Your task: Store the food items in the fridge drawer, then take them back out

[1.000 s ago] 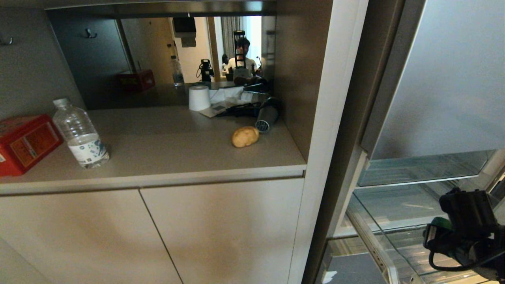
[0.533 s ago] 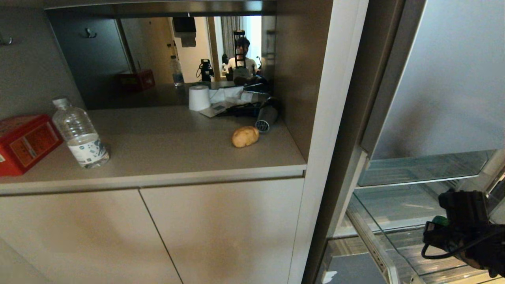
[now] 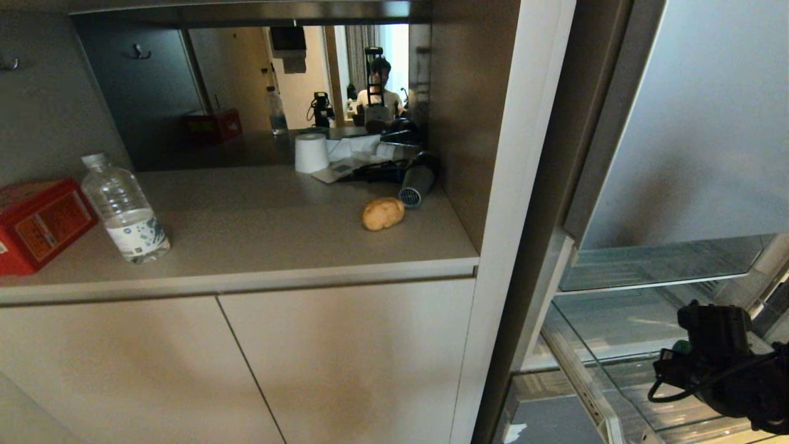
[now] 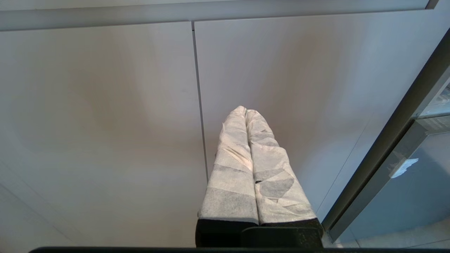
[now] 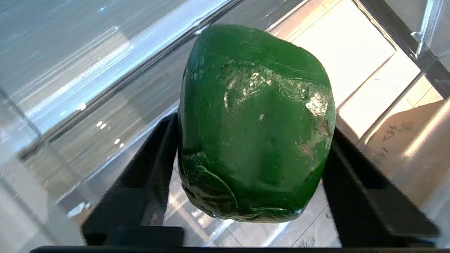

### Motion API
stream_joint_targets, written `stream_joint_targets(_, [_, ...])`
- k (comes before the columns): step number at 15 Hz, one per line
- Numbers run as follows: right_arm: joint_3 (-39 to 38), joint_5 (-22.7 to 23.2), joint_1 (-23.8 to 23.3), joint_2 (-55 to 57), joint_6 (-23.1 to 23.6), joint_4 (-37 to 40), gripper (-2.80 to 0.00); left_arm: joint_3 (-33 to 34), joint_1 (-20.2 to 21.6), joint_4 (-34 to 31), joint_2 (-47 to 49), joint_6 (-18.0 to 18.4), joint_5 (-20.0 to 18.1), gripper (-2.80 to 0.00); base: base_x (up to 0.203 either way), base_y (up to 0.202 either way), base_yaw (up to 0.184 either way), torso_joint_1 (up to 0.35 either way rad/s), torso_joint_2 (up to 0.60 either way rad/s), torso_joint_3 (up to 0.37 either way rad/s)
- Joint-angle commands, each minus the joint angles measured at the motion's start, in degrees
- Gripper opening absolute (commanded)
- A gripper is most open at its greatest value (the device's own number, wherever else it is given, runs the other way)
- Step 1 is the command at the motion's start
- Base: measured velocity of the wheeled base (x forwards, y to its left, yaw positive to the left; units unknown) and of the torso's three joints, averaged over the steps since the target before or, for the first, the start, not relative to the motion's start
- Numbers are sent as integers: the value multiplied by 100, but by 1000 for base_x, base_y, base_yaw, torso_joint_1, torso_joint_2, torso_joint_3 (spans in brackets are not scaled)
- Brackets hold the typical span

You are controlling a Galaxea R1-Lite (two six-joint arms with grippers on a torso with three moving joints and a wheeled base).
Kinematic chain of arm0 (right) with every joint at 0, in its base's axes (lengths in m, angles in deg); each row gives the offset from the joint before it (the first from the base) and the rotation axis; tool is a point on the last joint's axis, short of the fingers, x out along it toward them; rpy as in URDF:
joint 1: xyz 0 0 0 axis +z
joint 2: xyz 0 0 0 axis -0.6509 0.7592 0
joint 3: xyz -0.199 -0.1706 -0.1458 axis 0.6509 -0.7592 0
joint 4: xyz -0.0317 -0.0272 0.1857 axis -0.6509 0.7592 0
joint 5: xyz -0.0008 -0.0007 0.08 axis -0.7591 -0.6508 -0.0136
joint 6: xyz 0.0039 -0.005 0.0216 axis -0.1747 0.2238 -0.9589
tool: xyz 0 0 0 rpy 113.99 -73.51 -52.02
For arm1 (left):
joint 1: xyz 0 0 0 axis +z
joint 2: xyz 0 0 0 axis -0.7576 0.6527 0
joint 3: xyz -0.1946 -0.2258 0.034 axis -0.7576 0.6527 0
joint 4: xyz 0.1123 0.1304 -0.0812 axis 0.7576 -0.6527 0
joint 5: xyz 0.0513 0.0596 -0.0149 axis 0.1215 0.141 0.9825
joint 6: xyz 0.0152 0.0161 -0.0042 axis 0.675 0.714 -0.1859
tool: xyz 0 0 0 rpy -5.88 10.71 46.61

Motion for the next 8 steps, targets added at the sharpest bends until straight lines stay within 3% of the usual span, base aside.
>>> stream_joint_targets(1, [30,-1,-36,165,-12,-32,0,0,0,-1,9,-5,2,-280,0,0,0,0,0,0])
stream_joint_targets(8, [-85,27,6,-375,14,-155,0,0,0,-1,9,-5,2,-280,0,0,0,0,0,0])
